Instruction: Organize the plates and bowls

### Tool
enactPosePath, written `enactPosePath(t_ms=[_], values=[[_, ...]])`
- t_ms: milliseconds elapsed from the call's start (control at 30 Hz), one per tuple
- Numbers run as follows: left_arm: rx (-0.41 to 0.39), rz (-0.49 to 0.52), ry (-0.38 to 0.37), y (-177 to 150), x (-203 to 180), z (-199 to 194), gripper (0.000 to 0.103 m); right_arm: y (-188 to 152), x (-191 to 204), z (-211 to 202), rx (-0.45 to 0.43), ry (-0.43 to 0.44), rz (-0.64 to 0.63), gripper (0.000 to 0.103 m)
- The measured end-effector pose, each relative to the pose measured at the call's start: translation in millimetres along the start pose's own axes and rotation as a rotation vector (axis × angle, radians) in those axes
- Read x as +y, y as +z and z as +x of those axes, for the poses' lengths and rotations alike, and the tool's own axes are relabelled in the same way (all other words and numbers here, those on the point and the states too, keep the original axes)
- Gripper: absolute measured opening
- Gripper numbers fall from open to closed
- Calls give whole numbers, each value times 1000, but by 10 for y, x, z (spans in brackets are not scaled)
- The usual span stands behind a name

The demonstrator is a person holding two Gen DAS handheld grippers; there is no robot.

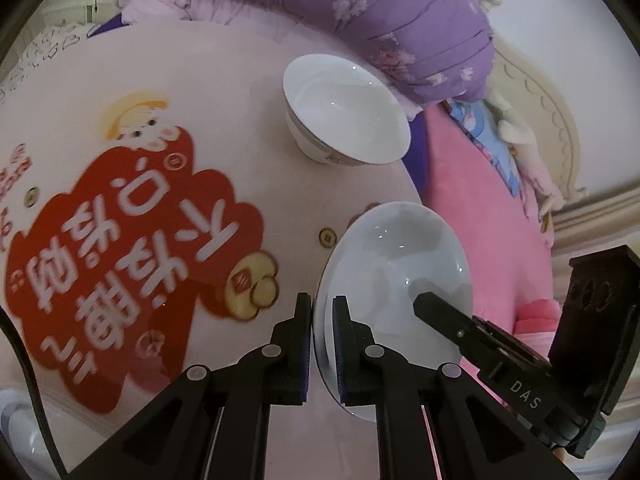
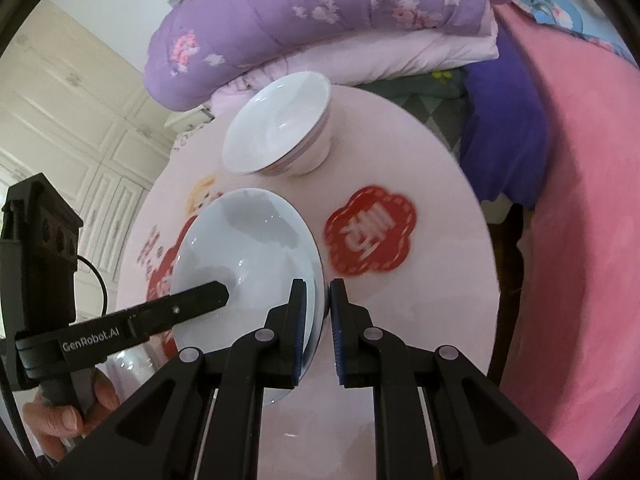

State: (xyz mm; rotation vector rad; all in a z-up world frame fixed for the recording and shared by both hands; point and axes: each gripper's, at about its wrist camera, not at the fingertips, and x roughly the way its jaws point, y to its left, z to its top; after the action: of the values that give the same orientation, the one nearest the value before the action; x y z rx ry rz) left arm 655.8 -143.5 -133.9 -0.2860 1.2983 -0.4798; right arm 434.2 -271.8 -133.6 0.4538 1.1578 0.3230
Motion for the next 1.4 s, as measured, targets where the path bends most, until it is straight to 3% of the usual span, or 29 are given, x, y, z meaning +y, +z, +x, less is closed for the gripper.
enactPosePath(t_ms=[333,567,1400], values=[[-1,56,19,-690,132,-693,6,-587,243,-156,23,26,10,12],[27,56,23,-949,174,-765,5,-776,295,-164,27,4,11,12],[71,49,53,-984,121,-444,7,-846,141,-12,74,-24,32,12]])
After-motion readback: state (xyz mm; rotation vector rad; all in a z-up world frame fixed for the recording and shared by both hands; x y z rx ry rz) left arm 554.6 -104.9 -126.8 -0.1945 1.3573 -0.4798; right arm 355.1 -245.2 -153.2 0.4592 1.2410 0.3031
